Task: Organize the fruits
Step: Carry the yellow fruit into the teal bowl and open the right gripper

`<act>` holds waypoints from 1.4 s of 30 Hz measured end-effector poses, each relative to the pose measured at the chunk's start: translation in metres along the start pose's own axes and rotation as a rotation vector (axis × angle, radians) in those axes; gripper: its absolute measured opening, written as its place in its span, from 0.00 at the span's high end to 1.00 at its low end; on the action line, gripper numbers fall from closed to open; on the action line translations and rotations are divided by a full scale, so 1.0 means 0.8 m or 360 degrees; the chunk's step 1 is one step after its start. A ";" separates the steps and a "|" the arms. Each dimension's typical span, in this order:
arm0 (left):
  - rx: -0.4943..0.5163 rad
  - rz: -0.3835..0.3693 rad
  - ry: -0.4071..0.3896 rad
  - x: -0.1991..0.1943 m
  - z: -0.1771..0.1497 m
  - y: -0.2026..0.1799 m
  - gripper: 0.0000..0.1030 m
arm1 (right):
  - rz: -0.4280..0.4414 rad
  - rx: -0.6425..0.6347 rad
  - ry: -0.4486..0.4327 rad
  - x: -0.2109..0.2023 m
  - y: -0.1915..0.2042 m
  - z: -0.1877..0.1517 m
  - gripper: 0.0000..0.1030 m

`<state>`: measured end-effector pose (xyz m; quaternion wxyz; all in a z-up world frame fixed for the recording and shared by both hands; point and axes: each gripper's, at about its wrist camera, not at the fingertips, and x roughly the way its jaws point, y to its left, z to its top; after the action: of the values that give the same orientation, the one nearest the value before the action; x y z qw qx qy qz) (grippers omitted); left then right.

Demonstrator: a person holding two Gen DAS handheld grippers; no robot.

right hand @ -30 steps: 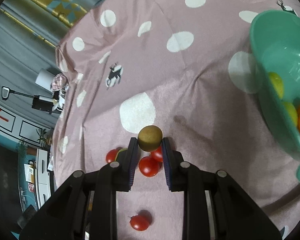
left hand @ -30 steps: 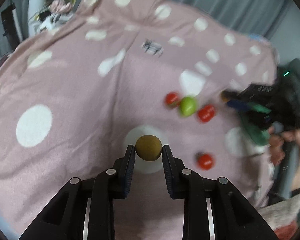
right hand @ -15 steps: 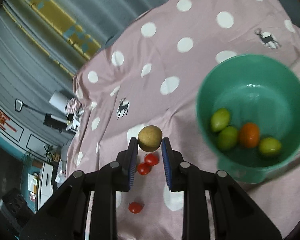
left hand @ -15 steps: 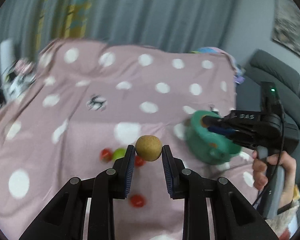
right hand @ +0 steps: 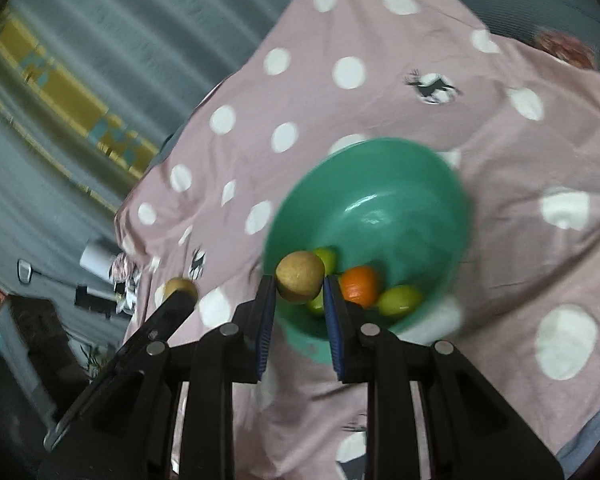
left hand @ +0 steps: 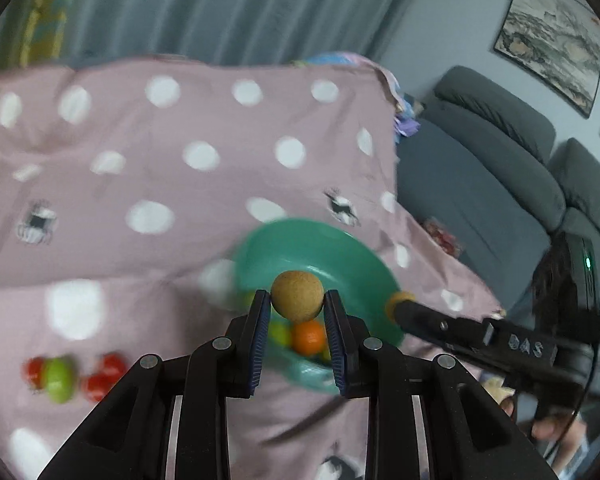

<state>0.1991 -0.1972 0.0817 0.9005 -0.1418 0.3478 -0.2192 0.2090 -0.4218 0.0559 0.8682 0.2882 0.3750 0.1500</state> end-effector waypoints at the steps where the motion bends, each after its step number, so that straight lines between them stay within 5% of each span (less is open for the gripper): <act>1: 0.0016 -0.0025 0.0000 0.011 0.000 -0.008 0.73 | 0.0017 0.0019 0.0001 -0.001 -0.007 0.001 0.76; 8: 0.0158 -0.0125 0.0089 0.082 -0.016 -0.052 0.73 | -0.0055 0.0029 -0.0057 -0.004 -0.030 0.011 0.76; 14: 0.0146 0.0030 0.0210 0.138 -0.027 -0.064 0.73 | -0.0116 0.0087 -0.0058 -0.006 -0.056 0.014 0.76; 18: 0.0117 -0.0018 0.0185 0.144 -0.036 -0.077 0.73 | -0.0140 0.0113 -0.0021 -0.001 -0.068 0.014 0.76; 35: 0.0057 0.0156 0.0032 0.148 -0.053 -0.084 0.73 | -0.0047 0.0198 -0.0053 -0.012 -0.097 0.024 0.71; 37: 0.0097 0.0159 0.0068 0.149 -0.053 -0.086 0.69 | -0.0040 0.0206 -0.0043 -0.012 -0.097 0.024 0.69; 42: 0.0087 0.0058 0.0085 0.126 -0.048 -0.086 0.17 | -0.0012 0.0211 -0.0053 -0.009 -0.078 0.023 0.50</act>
<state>0.2191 -0.3100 0.0255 0.8982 -0.1048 0.3682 -0.2160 0.2205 -0.4820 0.0320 0.8539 0.3461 0.3706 0.1167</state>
